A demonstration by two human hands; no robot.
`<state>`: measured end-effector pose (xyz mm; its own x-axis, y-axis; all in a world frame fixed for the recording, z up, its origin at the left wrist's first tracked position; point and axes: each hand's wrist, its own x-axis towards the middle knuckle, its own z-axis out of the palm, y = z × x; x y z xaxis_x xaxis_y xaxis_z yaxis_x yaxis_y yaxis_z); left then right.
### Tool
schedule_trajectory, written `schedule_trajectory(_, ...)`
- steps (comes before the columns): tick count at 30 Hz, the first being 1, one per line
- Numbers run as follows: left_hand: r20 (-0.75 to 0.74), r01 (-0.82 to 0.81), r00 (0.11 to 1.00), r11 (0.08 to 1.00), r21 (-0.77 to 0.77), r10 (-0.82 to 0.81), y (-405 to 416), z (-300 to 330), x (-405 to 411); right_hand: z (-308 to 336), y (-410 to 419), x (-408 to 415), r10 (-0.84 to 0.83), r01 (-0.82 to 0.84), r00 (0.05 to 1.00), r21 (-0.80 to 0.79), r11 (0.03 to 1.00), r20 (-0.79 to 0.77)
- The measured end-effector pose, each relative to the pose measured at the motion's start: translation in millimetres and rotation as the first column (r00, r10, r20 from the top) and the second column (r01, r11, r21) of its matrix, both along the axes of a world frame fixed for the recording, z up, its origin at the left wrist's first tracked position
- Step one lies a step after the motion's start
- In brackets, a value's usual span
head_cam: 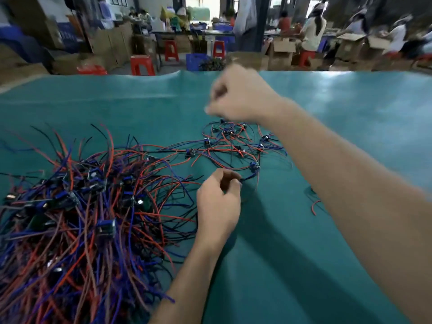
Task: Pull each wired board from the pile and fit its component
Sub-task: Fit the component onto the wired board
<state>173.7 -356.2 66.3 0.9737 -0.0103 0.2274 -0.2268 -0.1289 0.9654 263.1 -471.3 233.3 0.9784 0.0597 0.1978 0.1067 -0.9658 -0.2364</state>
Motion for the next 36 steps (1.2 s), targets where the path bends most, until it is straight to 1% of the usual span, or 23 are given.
schedule_trajectory(1,0.005,-0.014,1.0,1.0,-0.006,0.014,0,0,1,-33,-9,-11,-0.02,0.017,0.996,0.037,0.999,0.086)
schedule_trajectory(2,0.018,-0.025,1.0,1.0,0.011,0.025,0,1,1,-43,-5,-24,-0.223,0.223,0.975,0.042,0.974,-0.017)
schedule_trajectory(3,0.03,-0.032,0.999,0.999,0.032,0.031,0,0,2,-74,-19,-32,-0.273,0.278,0.955,0.022,0.96,-0.119)
schedule_trajectory(4,0.037,-0.035,0.999,0.998,0.044,0.033,0,0,3,-99,-27,-46,-0.3,0.313,0.939,0.06,0.948,-0.166)
schedule_trajectory(6,0.043,-0.045,0.998,0.998,0.05,0.043,-1,-1,3,-114,-42,-43,-0.353,0.394,0.91,0.185,0.901,-0.218)
schedule_trajectory(8,0.034,-0.049,0.998,0.998,0.044,0.048,0,-1,3,-118,-49,-41,-0.36,0.413,0.91,0.388,0.823,-0.206)
schedule_trajectory(9,0.023,-0.047,0.999,0.998,0.039,0.046,1,-1,3,-119,-52,-47,-0.33,0.395,0.919,0.515,0.761,-0.217)
schedule_trajectory(10,0.01,-0.042,0.999,0.999,0.025,0.042,1,-1,3,-114,-59,-54,-0.317,0.383,0.921,0.667,0.64,-0.225)
schedule_trajectory(12,-0.024,-0.025,0.999,0.999,-0.023,0.025,1,-2,4,-102,-76,-74,-0.274,0.313,0.935,0.883,0.35,-0.223)
schedule_trajectory(14,-0.062,0.009,0.998,0.997,-0.076,-0.014,0,-1,3,-97,-81,-98,-0.132,0.227,0.967,0.972,0.068,-0.217)
schedule_trajectory(15,-0.074,0.046,0.996,0.994,-0.098,-0.054,0,1,3,-99,-78,-108,-0.068,0.192,0.979,0.981,-0.038,-0.194)
schedule_trajectory(16,-0.08,0.1,0.991,0.988,-0.116,-0.11,-1,2,1,-103,-71,-116,-0.029,0.163,0.986,0.982,-0.1,-0.166)
schedule_trajectory(17,-0.077,0.164,0.982,0.979,-0.121,-0.174,-2,3,-1,-108,-63,-121,-0.009,0.134,0.991,0.983,-0.129,-0.136)
schedule_trajectory(20,-0.057,0.294,0.952,0.95,-0.103,-0.301,-5,6,-5,-119,-35,-123,0.004,0.141,0.99,0.979,-0.145,-0.142)
schedule_trajectory(24,0.035,0.308,0.951,0.951,-0.016,-0.307,0,5,-4,-126,-21,-125,-0.006,0.161,0.987,0.985,-0.06,-0.161)
schedule_trajectory(26,0.055,0.308,0.949,0.949,0.064,-0.312,2,4,-2,-128,-23,-125,-0.024,0.132,0.991,0.991,0.009,-0.132)
schedule_trajectory(28,0.067,0.307,0.947,0.946,0.103,-0.315,1,3,-1,-129,-28,-125,-0.039,0.101,0.994,0.989,0.112,-0.097)
schedule_trajectory(30,0.045,0.301,0.951,0.949,0.09,-0.306,1,3,0,-128,-30,-125,-0.037,0.082,0.996,0.97,0.23,-0.075)
schedule_trajectory(31,0.013,0.304,0.952,0.951,0.056,-0.305,1,4,-2,-128,-30,-126,-0.015,0.07,0.998,0.962,0.263,-0.068)
schedule_trajectory(32,-0.029,0.306,0.952,0.952,0.006,-0.306,1,5,-3,-127,-30,-126,0.012,0.063,0.998,0.962,0.267,-0.068)
schedule_trajectory(33,-0.061,0.31,0.948,0.95,-0.042,-0.313,1,6,-5,-127,-32,-126,0.036,0.064,0.997,0.967,0.245,-0.075)
schedule_trajectory(35,-0.086,0.315,0.944,0.947,-0.067,-0.32,1,6,-6,-128,-37,-125,0.094,0.078,0.991,0.983,0.164,-0.094)
schedule_trajectory(36,-0.093,0.324,0.94,0.944,-0.059,-0.329,2,6,-6,-130,-39,-125,0.132,0.079,0.986,0.985,0.15,-0.099)
